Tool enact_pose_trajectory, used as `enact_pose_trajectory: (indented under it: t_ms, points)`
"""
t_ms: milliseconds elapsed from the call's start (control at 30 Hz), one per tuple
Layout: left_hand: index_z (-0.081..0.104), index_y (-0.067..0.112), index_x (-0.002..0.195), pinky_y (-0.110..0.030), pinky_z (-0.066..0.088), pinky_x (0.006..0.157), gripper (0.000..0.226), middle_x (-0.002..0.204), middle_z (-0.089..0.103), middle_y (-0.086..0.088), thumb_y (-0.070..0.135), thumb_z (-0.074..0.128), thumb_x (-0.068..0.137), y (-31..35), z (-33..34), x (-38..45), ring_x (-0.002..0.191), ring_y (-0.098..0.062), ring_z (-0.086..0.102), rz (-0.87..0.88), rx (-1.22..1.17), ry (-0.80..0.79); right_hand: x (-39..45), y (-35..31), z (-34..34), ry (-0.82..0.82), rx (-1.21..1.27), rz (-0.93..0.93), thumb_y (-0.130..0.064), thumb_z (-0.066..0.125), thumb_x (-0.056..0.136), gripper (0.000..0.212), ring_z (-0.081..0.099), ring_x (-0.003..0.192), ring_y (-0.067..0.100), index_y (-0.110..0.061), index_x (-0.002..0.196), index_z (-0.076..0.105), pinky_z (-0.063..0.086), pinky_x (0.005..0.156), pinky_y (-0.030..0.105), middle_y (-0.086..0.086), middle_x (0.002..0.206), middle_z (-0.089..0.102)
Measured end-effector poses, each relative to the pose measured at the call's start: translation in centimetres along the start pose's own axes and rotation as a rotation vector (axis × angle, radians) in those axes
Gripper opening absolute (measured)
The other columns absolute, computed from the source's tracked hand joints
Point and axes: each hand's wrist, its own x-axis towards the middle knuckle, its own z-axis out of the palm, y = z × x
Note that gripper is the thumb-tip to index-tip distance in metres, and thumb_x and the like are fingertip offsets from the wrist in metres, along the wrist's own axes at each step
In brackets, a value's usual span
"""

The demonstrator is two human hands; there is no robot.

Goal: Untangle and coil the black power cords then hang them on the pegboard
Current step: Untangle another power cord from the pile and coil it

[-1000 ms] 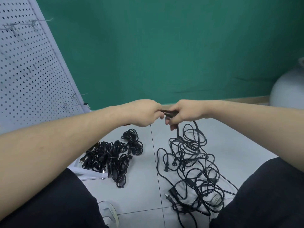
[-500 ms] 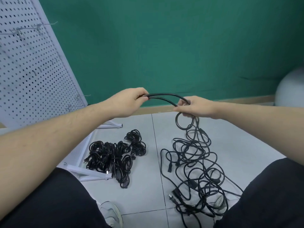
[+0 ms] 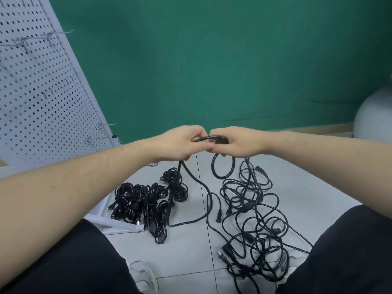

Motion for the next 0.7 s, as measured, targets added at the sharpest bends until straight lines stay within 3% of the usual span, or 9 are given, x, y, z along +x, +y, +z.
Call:
enact_pose_trajectory:
  t_ms: [133,233,300,400,567,700]
  points:
    - [0.055,0.018,0.085,-0.023,0.038,0.055,0.024,0.063,0.044,0.009,0.035,0.064,0.100,-0.2,-1.5,0.1,0.060,-0.017,0.043,0.022,-0.155,0.174,-0.8,1.3,-1.8,-0.008,0.563,0.157,-0.036,0.058,0.101,0.027,0.066,0.091,0.021,-0.012,0.105,0.068,0.054,0.091,0.031,0.009,0.101,0.075]
    - [0.056,0.018,0.084,-0.027,0.037,0.058,0.024,0.058,0.041,0.013,0.035,0.066,0.099,-1.2,-2.3,-0.1,0.059,-0.017,0.043,0.002,-0.204,0.216,-1.2,2.5,-2.5,-0.120,0.719,0.180,-0.030,0.065,0.094,0.037,0.068,0.108,0.023,-0.006,0.123,0.067,0.052,0.102,0.031,0.013,0.120,0.072]
    - [0.058,0.015,0.087,-0.028,0.035,0.060,0.025,0.059,0.042,0.010,0.036,0.066,0.098,-1.6,-2.5,-0.1,0.057,-0.015,0.043,-0.021,-0.195,0.235,-1.3,2.9,-2.4,-0.120,0.696,0.198,-0.017,0.068,0.093,0.027,0.072,0.102,0.019,-0.007,0.118,0.069,0.055,0.094,0.024,0.006,0.110,0.076]
    - [0.059,0.015,0.088,-0.027,0.034,0.059,0.026,0.062,0.039,0.009,0.037,0.067,0.098,-1.3,-2.3,-0.3,0.058,-0.015,0.040,-0.037,-0.194,0.221,-1.2,2.9,-2.1,0.024,0.523,0.204,-0.004,0.071,0.092,0.009,0.073,0.081,0.013,-0.011,0.097,0.072,0.058,0.079,0.021,0.000,0.084,0.078]
    - [0.075,0.027,0.081,-0.029,0.020,0.050,0.040,0.059,0.024,0.004,0.060,0.058,0.095,-0.4,-2.8,-1.4,0.053,-0.016,0.024,-0.113,-0.074,0.097,-0.6,3.6,-1.8,0.274,0.503,0.213,-0.011,0.065,0.098,0.004,0.069,0.074,0.016,-0.014,0.095,0.064,0.059,0.084,0.029,0.002,0.080,0.076]
    - [0.078,0.029,0.077,-0.028,0.021,0.051,0.037,0.056,0.023,0.004,0.054,0.060,0.097,-1.0,-3.1,-2.0,0.055,-0.020,0.025,-0.116,-0.074,0.127,-0.9,5.6,-2.4,0.504,0.293,0.302,-0.016,0.054,0.103,0.002,0.054,0.056,0.021,-0.015,0.101,0.053,0.049,0.057,0.023,0.003,0.073,0.062]
